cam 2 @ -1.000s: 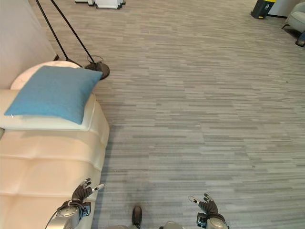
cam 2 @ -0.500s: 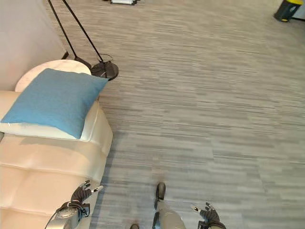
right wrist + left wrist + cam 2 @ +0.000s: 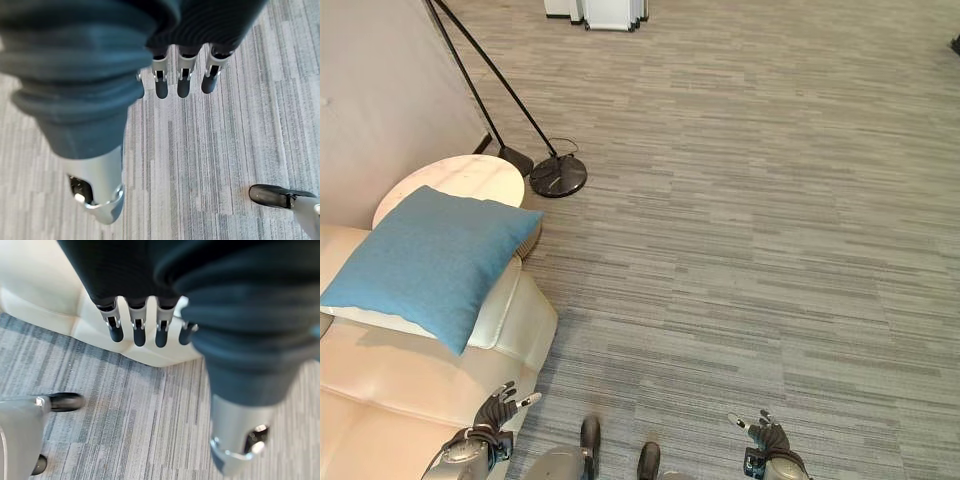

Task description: Pick up all the scattered cushions and arrange them neatly on the sofa.

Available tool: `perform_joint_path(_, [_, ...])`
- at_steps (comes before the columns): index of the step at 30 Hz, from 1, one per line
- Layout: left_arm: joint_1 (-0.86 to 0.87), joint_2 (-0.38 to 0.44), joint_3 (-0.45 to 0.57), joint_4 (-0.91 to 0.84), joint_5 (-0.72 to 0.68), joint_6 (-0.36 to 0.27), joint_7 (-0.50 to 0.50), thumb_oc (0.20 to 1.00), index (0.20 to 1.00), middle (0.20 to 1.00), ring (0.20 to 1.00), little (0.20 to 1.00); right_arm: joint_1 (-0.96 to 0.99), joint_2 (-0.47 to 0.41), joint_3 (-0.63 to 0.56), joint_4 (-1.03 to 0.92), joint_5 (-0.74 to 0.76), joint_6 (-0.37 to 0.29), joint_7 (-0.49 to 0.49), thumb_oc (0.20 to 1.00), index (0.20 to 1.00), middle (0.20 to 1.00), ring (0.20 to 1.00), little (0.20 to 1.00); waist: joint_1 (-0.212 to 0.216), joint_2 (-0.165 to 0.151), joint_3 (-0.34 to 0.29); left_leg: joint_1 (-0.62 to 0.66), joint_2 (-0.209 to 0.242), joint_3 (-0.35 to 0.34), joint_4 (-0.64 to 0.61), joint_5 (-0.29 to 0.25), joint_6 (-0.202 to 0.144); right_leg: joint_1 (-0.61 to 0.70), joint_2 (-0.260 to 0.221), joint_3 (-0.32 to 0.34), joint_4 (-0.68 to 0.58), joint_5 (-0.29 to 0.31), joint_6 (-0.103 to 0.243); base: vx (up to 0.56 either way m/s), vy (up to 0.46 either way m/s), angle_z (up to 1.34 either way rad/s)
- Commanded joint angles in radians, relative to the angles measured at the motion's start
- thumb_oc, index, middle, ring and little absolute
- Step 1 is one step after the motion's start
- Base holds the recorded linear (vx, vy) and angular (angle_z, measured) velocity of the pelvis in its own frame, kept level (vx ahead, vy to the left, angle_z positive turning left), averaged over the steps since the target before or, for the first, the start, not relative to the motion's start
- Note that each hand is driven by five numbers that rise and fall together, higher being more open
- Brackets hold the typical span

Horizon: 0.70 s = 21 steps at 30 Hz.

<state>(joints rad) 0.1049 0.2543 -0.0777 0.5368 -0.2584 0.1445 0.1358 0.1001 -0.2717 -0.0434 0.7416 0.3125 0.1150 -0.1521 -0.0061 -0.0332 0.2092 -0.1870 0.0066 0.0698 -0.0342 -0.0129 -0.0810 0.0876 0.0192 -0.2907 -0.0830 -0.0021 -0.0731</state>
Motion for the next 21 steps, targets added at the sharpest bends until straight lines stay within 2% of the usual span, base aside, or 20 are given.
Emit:
perform_joint_path(1, [-0.003, 0.032, -0.016, -0.018, 0.025, -0.022, 0.015, 1.0, 1.0, 1.0, 1.0, 1.0, 0.04, -0.044, -0.012, -0.026, -0.011, -0.007, -0.014, 1.0, 1.0, 1.0, 1.0, 1.0, -0.016, 0.027, -0.014, -0.012, 0.03, 0.086, -0.053, 0.084, -0.004, 0.077, -0.04, -0.005, -0.004, -0.133, 0.116, 0.29, 0.113, 0.77])
perform_joint_path(3, [-0.001, 0.03, -0.015, -0.018, 0.028, -0.02, 0.016, 1.0, 1.0, 1.0, 1.0, 1.0, 0.035, -0.044, -0.01, -0.024, -0.014, -0.005, -0.016, 1.0, 1.0, 1.0, 1.0, 1.0, -0.011, 0.026, -0.016, -0.009, 0.032, 0.114, -0.053, 0.095, -0.009, 0.095, -0.047, 0.0, -0.004, -0.138, 0.122, 0.35, 0.171, 0.46])
perform_joint_path(4, [0.011, 0.025, -0.007, -0.021, 0.017, -0.023, 0.013, 1.0, 1.0, 1.0, 1.0, 1.0, 0.027, -0.038, -0.006, -0.024, -0.021, -0.001, -0.008, 1.0, 1.0, 1.0, 1.0, 1.0, -0.004, 0.03, -0.038, 0.016, 0.029, 0.12, -0.053, 0.106, 0.002, 0.126, -0.053, 0.0, -0.004, -0.15, 0.136, 0.42, 0.224, -0.05])
perform_joint_path(5, [0.011, 0.025, -0.006, -0.021, 0.017, -0.023, 0.013, 1.0, 1.0, 1.0, 1.0, 1.0, 0.027, -0.038, -0.006, -0.024, -0.021, -0.001, -0.008, 1.0, 1.0, 1.0, 1.0, 1.0, -0.005, 0.031, -0.039, 0.013, 0.03, 0.119, -0.053, 0.108, 0.003, 0.124, -0.052, -0.001, -0.004, -0.149, 0.135, 0.63, 0.384, -0.07])
perform_joint_path(6, [0.023, 0.022, -0.003, -0.02, 0.009, -0.026, 0.018, 1.0, 1.0, 1.0, 1.0, 1.0, 0.016, -0.032, 0.016, -0.022, -0.043, -0.001, 0.001, 1.0, 1.0, 1.0, 1.0, 1.0, 0.011, 0.027, -0.068, 0.028, 0.006, 0.092, -0.053, 0.117, 0.034, 0.14, -0.082, -0.012, 0.012, -0.15, 0.155, 0.32, 0.22, -0.02])
perform_joint_path(7, [0.023, 0.022, -0.003, -0.02, 0.009, -0.026, 0.018, 1.0, 1.0, 1.0, 1.0, 1.0, 0.016, -0.031, 0.016, -0.022, -0.043, -0.001, 0.001, 1.0, 1.0, 1.0, 1.0, 1.0, 0.012, 0.026, -0.068, 0.028, 0.005, 0.093, -0.053, 0.117, 0.034, 0.14, -0.082, -0.012, 0.013, -0.151, 0.156, 0.62, 0.411, 0.07])
perform_joint_path(8, [0.024, 0.032, -0.005, -0.017, 0.014, -0.024, 0.021, 1.0, 1.0, 1.0, 1.0, 1.0, 0.019, -0.012, 0.02, -0.016, -0.051, 0.002, 0.011, 1.0, 1.0, 1.0, 1.0, 1.0, 0.022, 0.012, -0.082, 0.063, -0.018, 0.091, -0.053, 0.094, 0.057, 0.13, -0.118, -0.002, 0.106, -0.149, 0.172, 0.29, 0.192, -0.02])
perform_joint_path(9, [0.024, 0.032, -0.005, -0.017, 0.014, -0.024, 0.021, 1.0, 1.0, 1.0, 1.0, 1.0, 0.019, -0.012, 0.02, -0.016, -0.051, 0.002, 0.011, 1.0, 1.0, 1.0, 1.0, 1.0, 0.023, 0.011, -0.082, 0.062, -0.018, 0.091, -0.053, 0.094, 0.057, 0.128, -0.119, -0.002, 0.108, -0.15, 0.173, 0.44, 0.31, -0.01])
perform_joint_path(10, [0.026, 0.037, -0.009, -0.021, 0.02, -0.023, 0.021, 1.0, 1.0, 1.0, 1.0, 1.0, 0.021, -0.003, 0.019, -0.002, -0.047, 0.002, 0.014, 1.0, 1.0, 1.0, 1.0, 1.0, 0.027, 0.003, -0.086, 0.08, -0.032, 0.085, -0.053, 0.077, 0.074, 0.105, -0.141, 0.004, 0.19, -0.129, 0.184, 0.33, 0.316, 0.11])
perform_joint_path(11, [0.02, 0.048, -0.015, -0.019, 0.023, -0.018, 0.022, 1.0, 1.0, 1.0, 1.0, 1.0, 0.014, 0.004, 0.025, 0.007, -0.049, 0.005, 0.015, 1.0, 1.0, 1.0, 1.0, 1.0, 0.027, -0.002, -0.077, 0.114, -0.056, 0.071, -0.053, 0.041, 0.107, 0.023, -0.184, 0.017, 0.399, -0.058, 0.2, 0.42, 0.428, 0.2])
perform_joint_path(13, [0.017, 0.053, -0.02, -0.022, 0.026, -0.014, 0.025, 1.0, 1.0, 1.0, 1.0, 1.0, 0.003, 0.009, 0.029, 0.011, -0.048, 0.009, 0.012, 1.0, 1.0, 1.0, 1.0, 1.0, 0.022, -0.005, -0.06, 0.16, -0.083, 0.059, -0.053, 0.008, 0.14, -0.046, -0.232, 0.028, 0.577, 0.049, 0.212, 0.34, 0.375, 0.64])
perform_joint_path(14, [0.016, 0.056, -0.023, -0.02, 0.023, -0.012, 0.027, 1.0, 1.0, 1.0, 1.0, 1.0, 0.003, 0.015, 0.032, 0.006, -0.05, 0.011, 0.01, 1.0, 1.0, 1.0, 1.0, 1.0, 0.013, 0.003, -0.042, 0.196, -0.094, 0.043, -0.053, -0.017, 0.155, -0.092, -0.243, 0.056, 0.69, 0.078, 0.204, 0.31, 0.281, 0.95])
perform_joint_path(15, [0.013, 0.058, -0.025, -0.021, 0.022, -0.013, 0.028, 1.0, 1.0, 1.0, 1.0, 1.0, 0.002, 0.016, 0.036, 0.0, -0.05, 0.009, 0.011, 1.0, 1.0, 1.0, 1.0, 1.0, 0.012, 0.01, -0.034, 0.208, -0.09, 0.028, -0.053, -0.024, 0.157, -0.136, -0.223, 0.08, 0.714, 0.039, 0.192, 0.23, 0.193, 0.83])
perform_joint_path(16, [0.013, 0.057, -0.025, -0.021, 0.022, -0.012, 0.028, 1.0, 1.0, 1.0, 1.0, 1.0, 0.002, 0.016, 0.036, 0.0, -0.05, 0.009, 0.011, 1.0, 1.0, 1.0, 1.0, 1.0, 0.012, 0.01, -0.035, 0.206, -0.09, 0.028, -0.053, -0.023, 0.157, -0.14, -0.224, 0.08, 0.717, 0.038, 0.191, 0.13, 0.069, 0.41])
perform_joint_path(18, [0.011, 0.058, -0.024, -0.022, 0.017, -0.014, 0.026, 1.0, 1.0, 1.0, 1.0, 1.0, 0.006, 0.019, 0.039, 0.0, -0.047, 0.009, 0.015, 1.0, 1.0, 1.0, 1.0, 1.0, 0.018, 0.022, -0.026, 0.225, -0.082, 0.01, -0.053, -0.027, 0.155, -0.176, -0.218, 0.058, 0.663, -0.004, 0.175, 0.17, 0.054, 0.75])
perform_joint_path(19, [0.011, 0.059, -0.021, -0.021, 0.015, -0.016, 0.024, 1.0, 1.0, 1.0, 1.0, 1.0, 0.007, 0.019, 0.04, -0.001, -0.046, 0.009, 0.014, 1.0, 1.0, 1.0, 1.0, 1.0, 0.021, 0.029, -0.02, 0.235, -0.074, 0.003, -0.053, -0.029, 0.151, -0.178, -0.223, 0.035, 0.602, -0.019, 0.17, 0.28, -0.005, 0.84])
perform_joint_path(20, [0.004, 0.065, -0.026, -0.015, 0.015, -0.016, 0.023, 1.0, 1.0, 1.0, 1.0, 1.0, -0.001, 0.021, 0.042, 0.001, -0.043, 0.011, 0.008, 1.0, 1.0, 1.0, 1.0, 1.0, 0.022, 0.039, -0.008, 0.251, -0.06, -0.025, -0.053, -0.031, 0.143, -0.183, -0.196, 0.047, 0.453, -0.034, 0.17, 0.21, -0.026, 0.57])
perform_joint_path(21, [0.004, 0.065, -0.026, -0.015, 0.015, -0.016, 0.023, 1.0, 1.0, 1.0, 1.0, 1.0, -0.002, 0.021, 0.042, 0.001, -0.043, 0.011, 0.008, 1.0, 1.0, 1.0, 1.0, 1.0, 0.022, 0.04, -0.008, 0.25, -0.058, -0.026, -0.053, -0.03, 0.142, -0.181, -0.194, 0.046, 0.448, -0.03, 0.169, 0.26, -0.096, 0.56])
